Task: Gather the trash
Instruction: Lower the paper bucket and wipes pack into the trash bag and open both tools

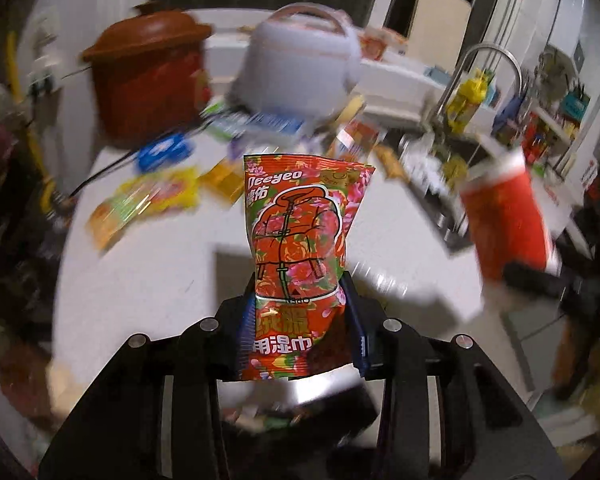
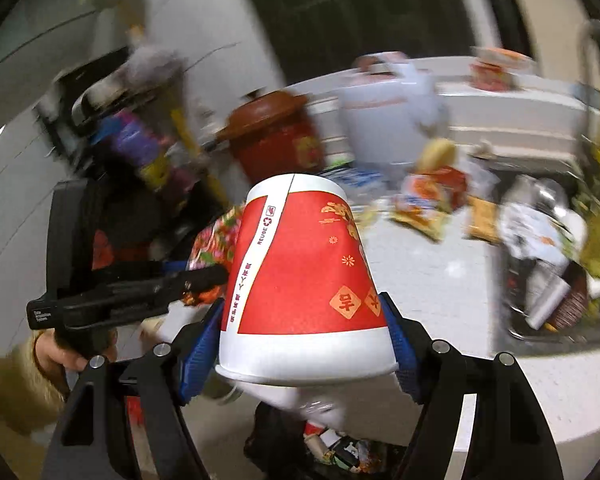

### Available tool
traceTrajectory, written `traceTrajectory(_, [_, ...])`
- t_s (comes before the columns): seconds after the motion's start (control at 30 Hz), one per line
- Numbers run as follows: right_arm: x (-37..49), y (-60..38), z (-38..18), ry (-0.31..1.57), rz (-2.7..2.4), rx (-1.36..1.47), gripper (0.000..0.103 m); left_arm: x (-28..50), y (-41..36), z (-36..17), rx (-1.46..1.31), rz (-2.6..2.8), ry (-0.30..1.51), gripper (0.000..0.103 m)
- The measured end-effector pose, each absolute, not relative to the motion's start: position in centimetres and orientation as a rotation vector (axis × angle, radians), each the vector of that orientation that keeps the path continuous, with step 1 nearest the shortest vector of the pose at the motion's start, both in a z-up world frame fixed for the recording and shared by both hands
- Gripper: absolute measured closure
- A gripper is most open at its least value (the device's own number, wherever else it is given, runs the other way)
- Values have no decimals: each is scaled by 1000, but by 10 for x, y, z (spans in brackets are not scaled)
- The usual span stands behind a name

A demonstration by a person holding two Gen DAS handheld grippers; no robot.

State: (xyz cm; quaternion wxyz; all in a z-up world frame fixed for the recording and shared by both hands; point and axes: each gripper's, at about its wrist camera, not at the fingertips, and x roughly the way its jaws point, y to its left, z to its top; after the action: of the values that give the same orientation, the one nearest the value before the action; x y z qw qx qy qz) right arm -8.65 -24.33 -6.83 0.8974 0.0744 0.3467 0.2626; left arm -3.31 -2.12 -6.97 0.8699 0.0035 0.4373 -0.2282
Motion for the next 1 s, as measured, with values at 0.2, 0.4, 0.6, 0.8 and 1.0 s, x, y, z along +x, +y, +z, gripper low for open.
traceTrajectory(0.2, [-112, -181, -90, 847, 817, 5, 31, -113, 46, -113, 0, -474, 1076, 66])
traceTrajectory(0.4, [-132, -138, -153, 1019, 907, -106, 31, -166, 79, -192, 7, -424, 1300, 66])
traceTrajectory(0.6, [-143, -126, -256, 1184, 788, -202, 31, -174, 82, -287, 3, -336, 1404, 66])
traceTrajectory(0.8, [-141, -125, -354, 1346, 630, -214, 31, -154, 52, -370, 46, -307, 1458, 66])
traceTrajectory(1.0, [-138, -132, -430, 1435, 498, -258, 31, -142, 23, -451, 82, -316, 1543, 66])
